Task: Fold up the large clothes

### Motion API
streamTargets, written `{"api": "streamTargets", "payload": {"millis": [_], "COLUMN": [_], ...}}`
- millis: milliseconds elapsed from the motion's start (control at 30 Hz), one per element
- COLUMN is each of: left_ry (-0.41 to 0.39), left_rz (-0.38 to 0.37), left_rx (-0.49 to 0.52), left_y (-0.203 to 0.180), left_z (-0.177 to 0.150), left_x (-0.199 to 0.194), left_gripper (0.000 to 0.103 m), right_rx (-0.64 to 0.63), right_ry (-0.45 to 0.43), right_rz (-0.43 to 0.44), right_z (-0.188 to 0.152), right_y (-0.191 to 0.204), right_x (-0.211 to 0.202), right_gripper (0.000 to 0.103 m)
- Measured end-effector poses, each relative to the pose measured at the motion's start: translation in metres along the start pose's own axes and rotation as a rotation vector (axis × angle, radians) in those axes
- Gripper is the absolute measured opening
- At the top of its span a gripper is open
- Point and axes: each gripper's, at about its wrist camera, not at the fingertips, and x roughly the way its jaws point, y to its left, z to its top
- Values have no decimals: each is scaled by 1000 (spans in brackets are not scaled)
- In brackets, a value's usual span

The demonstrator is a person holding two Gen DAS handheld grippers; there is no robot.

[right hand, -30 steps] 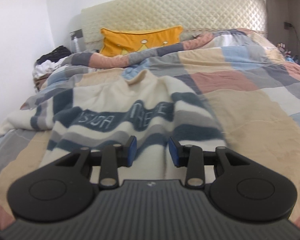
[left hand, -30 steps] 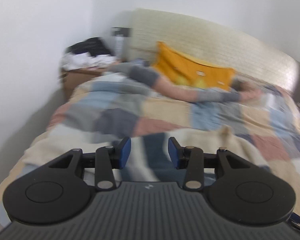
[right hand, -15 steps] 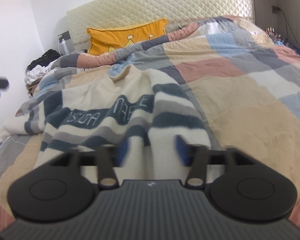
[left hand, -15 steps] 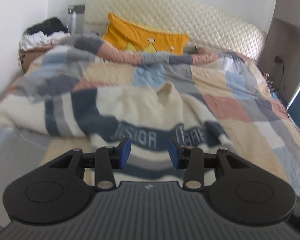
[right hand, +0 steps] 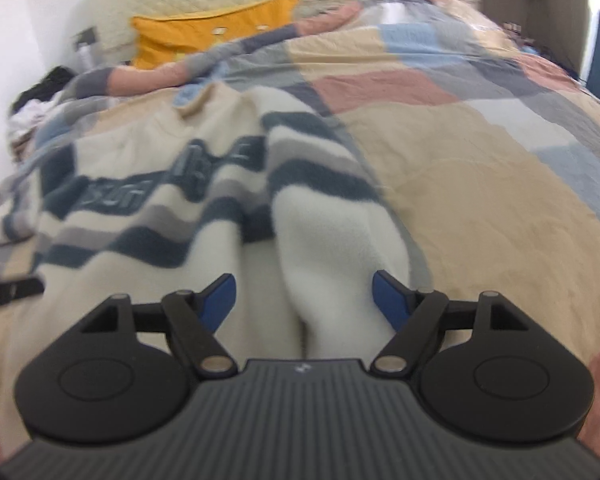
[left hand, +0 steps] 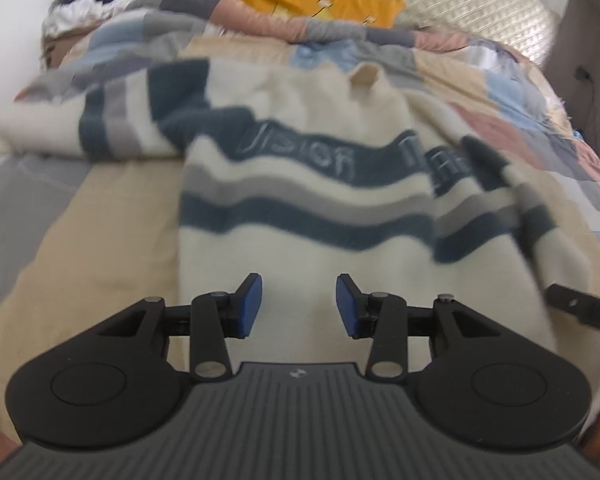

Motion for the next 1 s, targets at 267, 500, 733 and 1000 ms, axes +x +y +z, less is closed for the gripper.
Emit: {"api": "streamTargets", "payload": {"millis": [267, 500, 733, 1000], "left_ry": [-6, -16, -17, -30], "left_rz": [-15, -28, -41, -16], "left_rx": [-72, -108, -183, -203], "left_y": [14, 15, 23, 27], "left_z": [0, -4, -6, -6], "left_x": [7, 3, 3, -2], "left_gripper": [47, 47, 47, 47], "right_rx": [170, 286, 362, 413], "right_ry": [-17, 114, 84, 50], "right_rz": [-144, -3, -19, 19], "right_z": [0, -6, -6, 20], "right_y": [-24, -37, -47, -69], "right_x": [5, 22, 11, -4], "right_gripper": [77, 67, 20, 16]}}
